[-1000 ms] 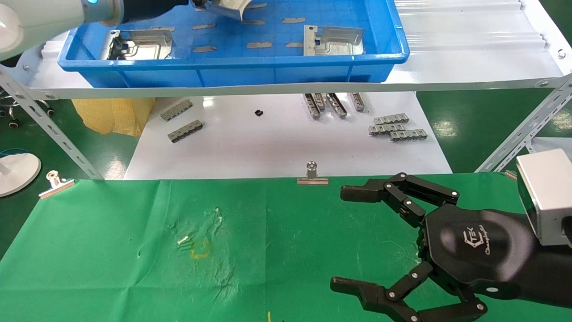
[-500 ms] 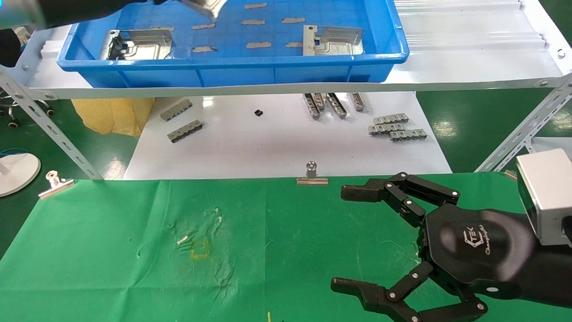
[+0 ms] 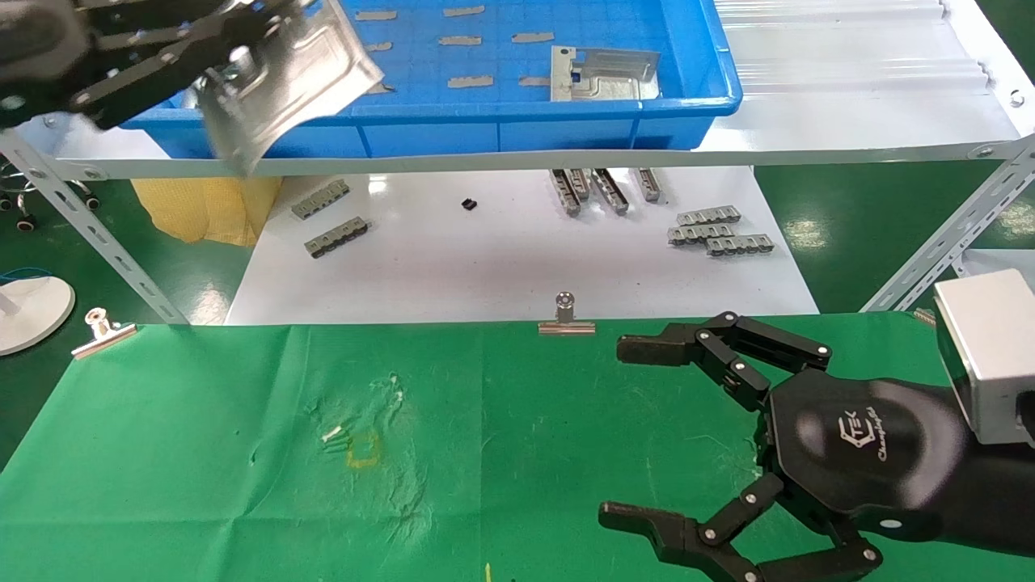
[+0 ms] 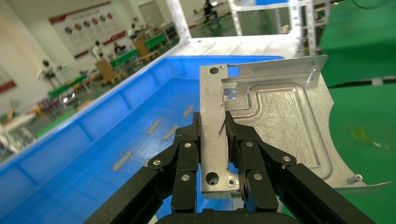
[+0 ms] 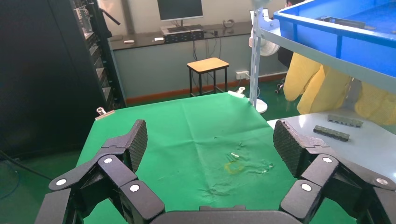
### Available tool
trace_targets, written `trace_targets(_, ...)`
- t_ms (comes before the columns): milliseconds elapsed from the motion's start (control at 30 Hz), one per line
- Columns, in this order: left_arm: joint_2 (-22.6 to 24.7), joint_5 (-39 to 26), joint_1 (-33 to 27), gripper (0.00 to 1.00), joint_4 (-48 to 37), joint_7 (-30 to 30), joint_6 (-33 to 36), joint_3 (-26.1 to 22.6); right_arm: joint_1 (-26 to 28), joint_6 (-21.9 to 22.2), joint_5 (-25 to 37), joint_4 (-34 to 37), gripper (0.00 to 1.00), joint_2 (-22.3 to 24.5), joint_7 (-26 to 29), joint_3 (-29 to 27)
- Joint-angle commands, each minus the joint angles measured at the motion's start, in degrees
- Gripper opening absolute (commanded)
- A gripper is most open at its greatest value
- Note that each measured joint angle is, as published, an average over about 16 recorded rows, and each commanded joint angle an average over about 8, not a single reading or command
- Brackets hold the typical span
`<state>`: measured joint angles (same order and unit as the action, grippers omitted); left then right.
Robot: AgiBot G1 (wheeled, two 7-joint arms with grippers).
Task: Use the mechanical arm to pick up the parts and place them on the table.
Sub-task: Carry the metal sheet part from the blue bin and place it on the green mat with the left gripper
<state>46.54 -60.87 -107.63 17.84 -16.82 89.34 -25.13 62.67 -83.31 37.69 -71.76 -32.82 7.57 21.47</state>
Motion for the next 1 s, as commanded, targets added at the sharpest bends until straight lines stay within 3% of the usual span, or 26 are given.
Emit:
trace_targets(33,-2.00,1.15,0.85,0.00,1.15,-1.86,2.61,0.40,0.00,0.00,0.00,0.00,1.00,0.00,0.00,0.00)
trace_targets(333,-13.13,12.47,13.17,0.00,21.66,-4.71,2.50,-6.13,0.00,0.00,0.00,0.00,1.00,0.00,0.00,0.00)
trace_targets(500,-15.62,12.49,17.15,0.00,27.06,-11.52,1.92,-11.25,0.00,0.00,0.00,0.00,1.00,0.00,0.00,0.00)
trace_targets(700,-12.04,7.92,18.85,0.00,25.65,-20.49,1.32,-16.94,0.00,0.00,0.00,0.00,1.00,0.00,0.00,0.01)
trace_targets(1000,-3.07,3.30,18.26,0.00,13.03,-29.54,0.54,-22.74,0.00,0.00,-0.01,0.00,1.00,0.00,0.00,0.01)
